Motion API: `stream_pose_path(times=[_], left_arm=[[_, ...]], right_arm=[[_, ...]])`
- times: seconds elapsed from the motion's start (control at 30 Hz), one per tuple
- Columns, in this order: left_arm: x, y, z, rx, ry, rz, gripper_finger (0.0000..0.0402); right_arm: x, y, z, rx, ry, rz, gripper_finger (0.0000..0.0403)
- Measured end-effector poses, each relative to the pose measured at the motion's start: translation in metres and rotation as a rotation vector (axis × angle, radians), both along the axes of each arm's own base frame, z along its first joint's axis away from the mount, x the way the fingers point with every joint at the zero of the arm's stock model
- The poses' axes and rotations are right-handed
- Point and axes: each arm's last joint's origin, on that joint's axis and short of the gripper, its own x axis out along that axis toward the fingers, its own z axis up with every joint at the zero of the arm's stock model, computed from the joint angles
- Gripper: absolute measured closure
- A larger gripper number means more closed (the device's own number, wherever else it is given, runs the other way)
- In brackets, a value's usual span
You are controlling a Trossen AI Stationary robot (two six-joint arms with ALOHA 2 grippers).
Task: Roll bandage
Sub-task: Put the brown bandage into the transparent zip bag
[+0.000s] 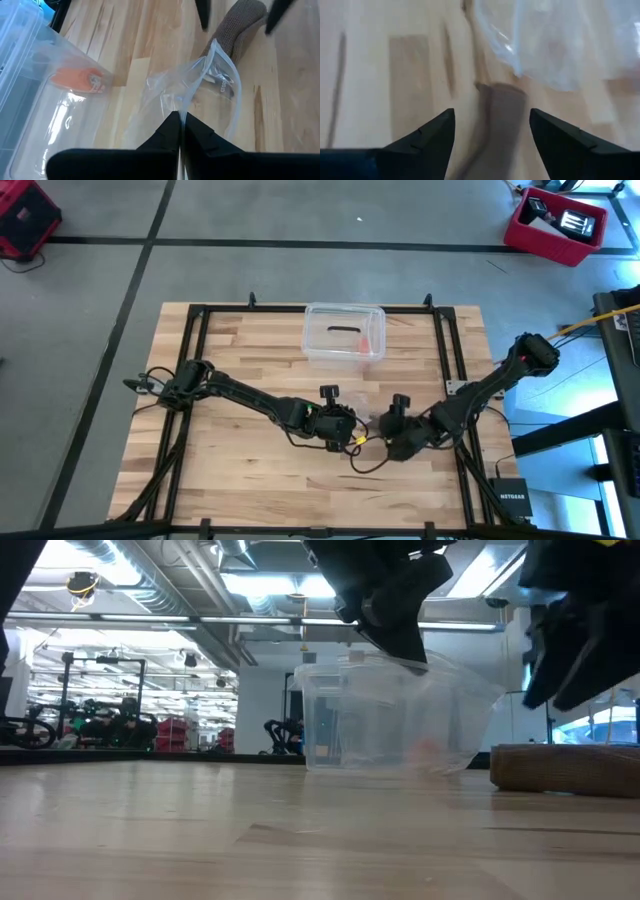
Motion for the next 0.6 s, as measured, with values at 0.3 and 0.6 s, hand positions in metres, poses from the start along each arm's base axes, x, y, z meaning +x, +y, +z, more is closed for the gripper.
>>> stream_pose_path(times=[0.3,0.6], left_arm=[[0.000,0.000,0.000,-0.007,-0.005,0.006,0.0399],[0.000,0.000,0.000,-0.004,-0.002,0.002,0.0399]], right_arm=[[0.004,-0.017,-0.031,0.013,-0.041,-0.096,0.0146],[0.011,-0.016,-0.035,0.090,-0.002,-0.018,0.0146]])
